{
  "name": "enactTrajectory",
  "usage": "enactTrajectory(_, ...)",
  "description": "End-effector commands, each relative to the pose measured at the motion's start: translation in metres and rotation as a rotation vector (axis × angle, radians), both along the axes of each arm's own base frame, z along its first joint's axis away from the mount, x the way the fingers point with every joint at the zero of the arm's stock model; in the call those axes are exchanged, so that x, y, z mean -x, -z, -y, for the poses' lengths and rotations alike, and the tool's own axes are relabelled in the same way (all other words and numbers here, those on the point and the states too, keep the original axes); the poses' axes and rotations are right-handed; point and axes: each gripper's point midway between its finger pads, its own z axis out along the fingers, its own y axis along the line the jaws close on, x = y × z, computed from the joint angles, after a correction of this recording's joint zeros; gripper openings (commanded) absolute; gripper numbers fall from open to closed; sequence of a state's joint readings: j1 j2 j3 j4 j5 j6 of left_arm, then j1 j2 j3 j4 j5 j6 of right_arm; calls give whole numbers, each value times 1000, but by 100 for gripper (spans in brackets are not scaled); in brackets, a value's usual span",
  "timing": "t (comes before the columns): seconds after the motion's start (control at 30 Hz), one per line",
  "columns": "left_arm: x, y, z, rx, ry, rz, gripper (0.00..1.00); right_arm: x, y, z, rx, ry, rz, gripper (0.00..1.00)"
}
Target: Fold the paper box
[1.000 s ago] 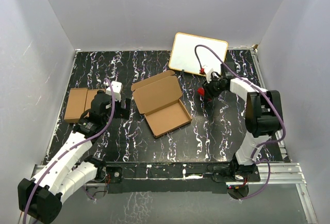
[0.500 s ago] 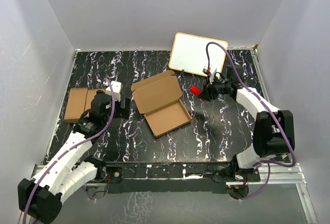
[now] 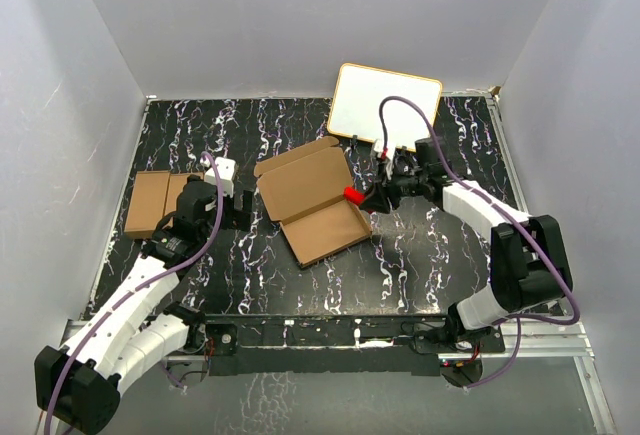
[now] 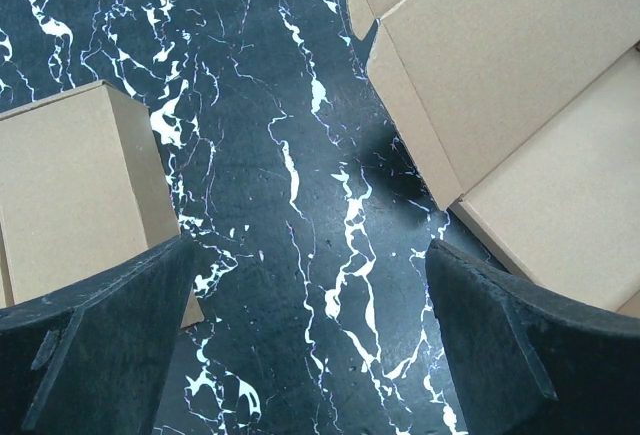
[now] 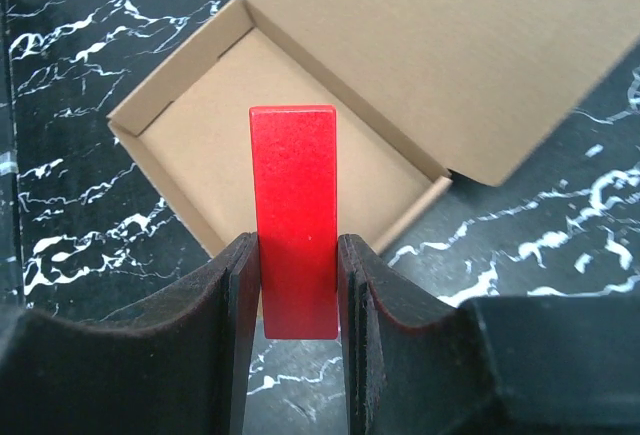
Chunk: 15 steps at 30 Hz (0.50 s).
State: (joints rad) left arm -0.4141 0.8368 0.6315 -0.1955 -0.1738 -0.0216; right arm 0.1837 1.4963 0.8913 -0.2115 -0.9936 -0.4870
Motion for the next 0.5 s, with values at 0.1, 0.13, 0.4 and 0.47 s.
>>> enactTrajectory(0.1,-3,-9,-3,-7,-14,23,97,8,4,-34,3,-107,73,8)
enactTrajectory(0.13,-3,-9,-3,-7,-14,23,97,10,7,-38,13,-116,72,8)
enactTrajectory(0.4,-4,-8,-3,-11,-13,21,97,19,32,-60,89,-155,48,8)
enactTrajectory(0.47,-4,-8,-3,-11,-12,19,97,19,37,-63,108,-154,43,8)
